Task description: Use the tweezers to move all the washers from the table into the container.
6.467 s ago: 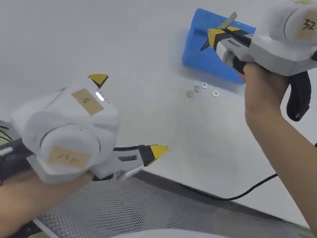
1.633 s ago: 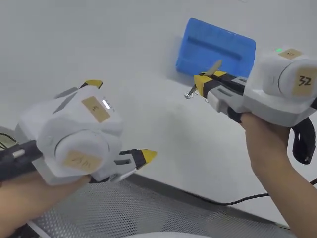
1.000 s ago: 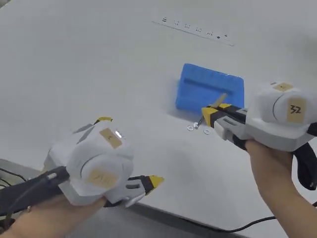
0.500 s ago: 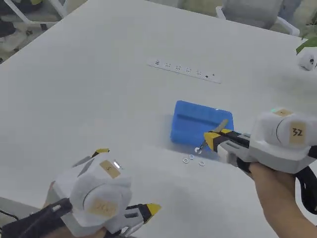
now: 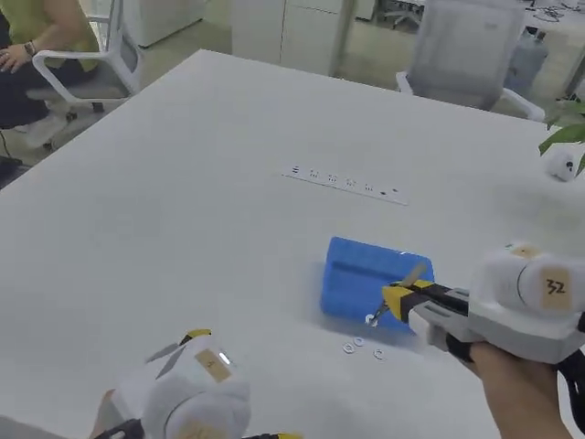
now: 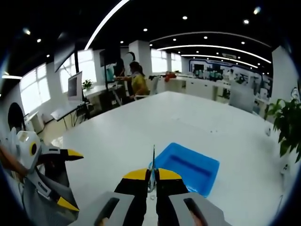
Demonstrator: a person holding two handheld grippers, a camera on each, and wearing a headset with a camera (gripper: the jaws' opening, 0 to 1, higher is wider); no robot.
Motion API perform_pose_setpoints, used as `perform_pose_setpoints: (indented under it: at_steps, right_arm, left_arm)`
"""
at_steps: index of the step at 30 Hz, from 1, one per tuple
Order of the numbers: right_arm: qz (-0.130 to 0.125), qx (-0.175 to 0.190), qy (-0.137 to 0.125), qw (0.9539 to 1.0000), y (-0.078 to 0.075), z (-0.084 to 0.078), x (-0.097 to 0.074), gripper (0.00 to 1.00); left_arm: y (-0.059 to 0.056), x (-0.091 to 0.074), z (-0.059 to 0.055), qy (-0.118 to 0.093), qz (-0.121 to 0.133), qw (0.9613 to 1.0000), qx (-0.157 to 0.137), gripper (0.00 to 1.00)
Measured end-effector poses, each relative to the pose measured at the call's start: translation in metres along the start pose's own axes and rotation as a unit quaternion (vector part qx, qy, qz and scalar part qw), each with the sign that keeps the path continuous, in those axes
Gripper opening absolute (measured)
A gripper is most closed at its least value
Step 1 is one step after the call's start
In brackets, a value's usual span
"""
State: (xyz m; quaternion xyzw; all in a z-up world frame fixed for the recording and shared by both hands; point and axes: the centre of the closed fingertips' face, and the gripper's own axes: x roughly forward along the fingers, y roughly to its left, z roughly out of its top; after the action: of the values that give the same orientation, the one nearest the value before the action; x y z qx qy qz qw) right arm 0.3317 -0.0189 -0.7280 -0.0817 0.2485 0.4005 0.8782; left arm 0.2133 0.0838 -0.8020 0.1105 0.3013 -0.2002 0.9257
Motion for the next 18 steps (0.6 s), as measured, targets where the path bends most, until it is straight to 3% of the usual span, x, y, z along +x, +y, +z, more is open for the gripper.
perform_pose_setpoints:
  at_steps: [12,16,18]
  right_arm:
    - [-0.005,-0.002,-0.006,1.0,-0.015,0.011,0.018,0.02]
    - [-0.013,0.005,-0.003,0.9999,-0.028,0.01,0.031,0.02]
    - [-0.017,0.007,-0.004,0.9998,-0.032,0.012,0.036,0.02]
  left_arm:
    - [-0.001,0.0,0.001,-0.001,0.001,1.0,0.005,0.94]
    - [-0.004,0.003,-0.005,0.016,-0.004,0.9998,0.011,0.94]
    - [-0.004,0.002,-0.005,0.015,-0.002,0.9998,0.017,0.94]
